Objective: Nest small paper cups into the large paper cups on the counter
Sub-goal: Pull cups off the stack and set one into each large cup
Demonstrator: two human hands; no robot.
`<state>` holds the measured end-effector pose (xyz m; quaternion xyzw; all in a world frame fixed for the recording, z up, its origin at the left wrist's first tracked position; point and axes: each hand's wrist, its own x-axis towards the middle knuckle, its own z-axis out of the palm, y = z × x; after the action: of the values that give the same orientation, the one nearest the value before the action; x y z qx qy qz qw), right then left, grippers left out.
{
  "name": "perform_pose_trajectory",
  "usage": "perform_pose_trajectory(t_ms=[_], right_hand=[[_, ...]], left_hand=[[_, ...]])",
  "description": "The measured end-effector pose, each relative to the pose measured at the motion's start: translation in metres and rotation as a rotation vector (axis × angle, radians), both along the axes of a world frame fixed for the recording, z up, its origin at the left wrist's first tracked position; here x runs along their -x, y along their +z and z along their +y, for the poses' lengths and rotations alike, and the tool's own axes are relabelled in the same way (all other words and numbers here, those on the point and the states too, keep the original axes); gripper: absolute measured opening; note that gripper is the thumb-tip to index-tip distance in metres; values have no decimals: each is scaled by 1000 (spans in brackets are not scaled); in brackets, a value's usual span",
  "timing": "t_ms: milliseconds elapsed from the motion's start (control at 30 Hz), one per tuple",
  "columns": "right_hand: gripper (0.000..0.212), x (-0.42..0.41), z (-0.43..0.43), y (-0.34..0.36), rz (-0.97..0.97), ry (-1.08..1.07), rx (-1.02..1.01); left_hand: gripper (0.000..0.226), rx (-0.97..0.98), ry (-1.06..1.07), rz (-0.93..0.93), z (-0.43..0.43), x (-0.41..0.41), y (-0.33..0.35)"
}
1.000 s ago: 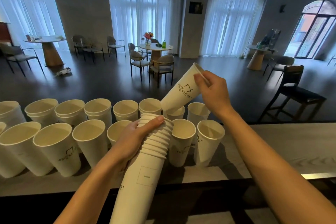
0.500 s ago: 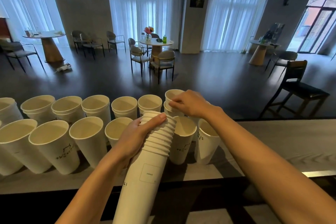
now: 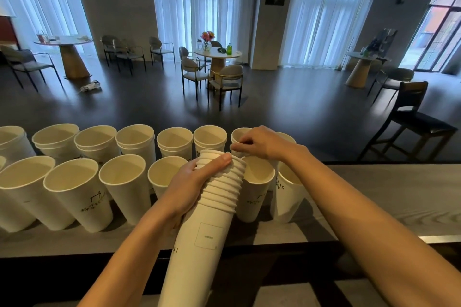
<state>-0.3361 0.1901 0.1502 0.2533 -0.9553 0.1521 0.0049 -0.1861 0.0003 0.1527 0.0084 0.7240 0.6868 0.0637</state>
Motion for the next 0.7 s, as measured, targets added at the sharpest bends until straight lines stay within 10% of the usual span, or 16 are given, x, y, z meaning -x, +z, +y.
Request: perform_pose_trajectory(t_ms=[267,400,700], right_hand=[[30,-27,3,16,126,-39,458],[31,-64,3,37,-117,124,714],[21,-96,21,44,-534,309,566]], left_hand=[[55,-17,-9,-4,-1,-3,-3],[54,-22,-21,7,2,-5,-2],[56,18,-39,45,11,-5,-4]])
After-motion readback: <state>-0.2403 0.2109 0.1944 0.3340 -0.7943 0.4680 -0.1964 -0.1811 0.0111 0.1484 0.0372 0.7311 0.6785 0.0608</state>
